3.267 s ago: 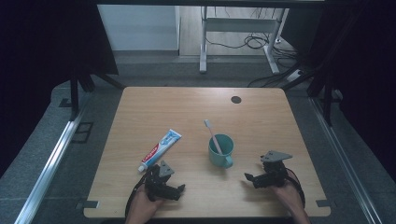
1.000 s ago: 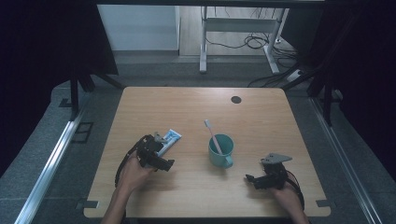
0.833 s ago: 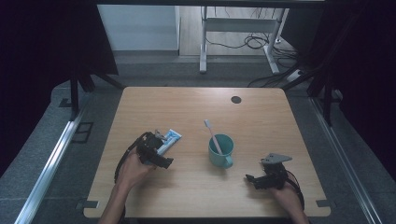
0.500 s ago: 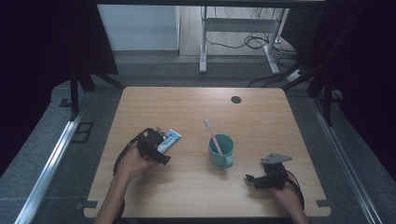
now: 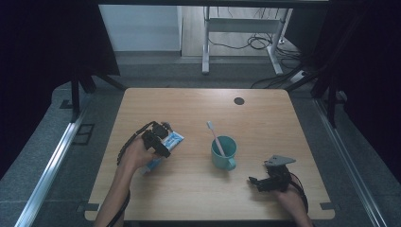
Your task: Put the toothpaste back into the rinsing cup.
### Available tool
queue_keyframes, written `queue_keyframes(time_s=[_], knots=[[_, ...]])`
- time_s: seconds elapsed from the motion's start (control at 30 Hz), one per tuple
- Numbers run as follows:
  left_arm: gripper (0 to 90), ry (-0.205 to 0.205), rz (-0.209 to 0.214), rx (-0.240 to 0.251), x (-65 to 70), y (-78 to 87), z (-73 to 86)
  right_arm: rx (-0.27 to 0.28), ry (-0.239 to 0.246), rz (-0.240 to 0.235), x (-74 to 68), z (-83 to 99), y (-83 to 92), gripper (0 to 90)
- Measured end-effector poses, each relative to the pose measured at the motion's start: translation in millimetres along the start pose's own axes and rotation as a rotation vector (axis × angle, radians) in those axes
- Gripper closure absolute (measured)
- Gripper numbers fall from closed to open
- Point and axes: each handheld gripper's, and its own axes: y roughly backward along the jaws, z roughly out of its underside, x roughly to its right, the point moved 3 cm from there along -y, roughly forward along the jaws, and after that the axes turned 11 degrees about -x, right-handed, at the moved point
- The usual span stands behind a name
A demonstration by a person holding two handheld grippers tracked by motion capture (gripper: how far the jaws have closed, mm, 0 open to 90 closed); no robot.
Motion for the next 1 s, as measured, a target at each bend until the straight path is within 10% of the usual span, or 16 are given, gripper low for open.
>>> queue_keyframes(time_s=[0.7, 1.0], knots=[[43.8, 0.024, -0.009, -0.202, 0.2, -16.6, -23.2, 0.000, 0.000, 0.000, 0.0, 0.0, 0.0, 4.3], [50.9, 0.067, 0.048, -0.177, -4.7, -19.5, -18.5, 0.000, 0.000, 0.000, 0.0, 0.0, 0.0, 4.3]])
